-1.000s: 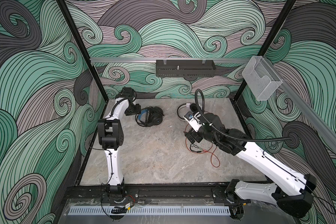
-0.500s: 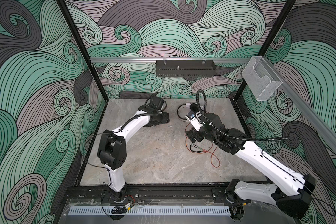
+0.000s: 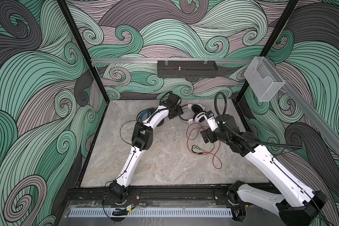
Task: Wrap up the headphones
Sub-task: 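Move the left gripper down to the white headset's headband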
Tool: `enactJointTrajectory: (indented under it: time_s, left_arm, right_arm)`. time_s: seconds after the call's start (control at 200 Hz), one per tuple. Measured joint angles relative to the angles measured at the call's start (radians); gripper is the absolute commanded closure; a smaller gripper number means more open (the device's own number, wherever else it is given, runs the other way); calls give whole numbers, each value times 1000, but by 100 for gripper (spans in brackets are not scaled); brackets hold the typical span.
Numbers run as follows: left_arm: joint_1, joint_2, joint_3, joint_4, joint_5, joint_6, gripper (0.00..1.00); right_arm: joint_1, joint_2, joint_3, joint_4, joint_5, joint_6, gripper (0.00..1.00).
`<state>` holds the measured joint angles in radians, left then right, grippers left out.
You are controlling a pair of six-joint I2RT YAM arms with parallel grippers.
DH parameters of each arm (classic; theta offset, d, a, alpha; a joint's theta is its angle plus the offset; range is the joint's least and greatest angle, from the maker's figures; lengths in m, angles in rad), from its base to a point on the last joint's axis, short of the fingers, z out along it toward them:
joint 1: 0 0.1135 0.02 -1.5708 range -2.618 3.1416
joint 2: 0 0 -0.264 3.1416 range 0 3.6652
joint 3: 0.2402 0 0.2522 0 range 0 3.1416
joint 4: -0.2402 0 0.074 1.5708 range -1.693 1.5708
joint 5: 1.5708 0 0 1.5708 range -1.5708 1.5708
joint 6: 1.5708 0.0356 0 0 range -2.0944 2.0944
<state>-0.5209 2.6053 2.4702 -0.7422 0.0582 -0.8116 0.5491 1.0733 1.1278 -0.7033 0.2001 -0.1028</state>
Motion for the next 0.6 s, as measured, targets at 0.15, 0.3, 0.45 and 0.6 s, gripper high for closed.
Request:
enactJointTrajectory:
  time_s: [0.15, 0.3, 0.45, 0.6]
  left_arm:
    - [-11, 44, 19, -5, -31, -37, 45]
    - [-39, 79, 32, -6, -51, -51, 44]
    - [-59, 84, 38, -4, -63, -58, 44]
    - [-64, 89, 42, -2, -72, -61, 44]
  right_arm:
    - [-11, -13, -11, -2, -18, 6, 1]
    - [-19, -31, -14, -4, -24, 6, 1]
    - [-27, -54, -23, -3, -26, 6, 1]
    - [-37, -65, -37, -4, -27, 6, 1]
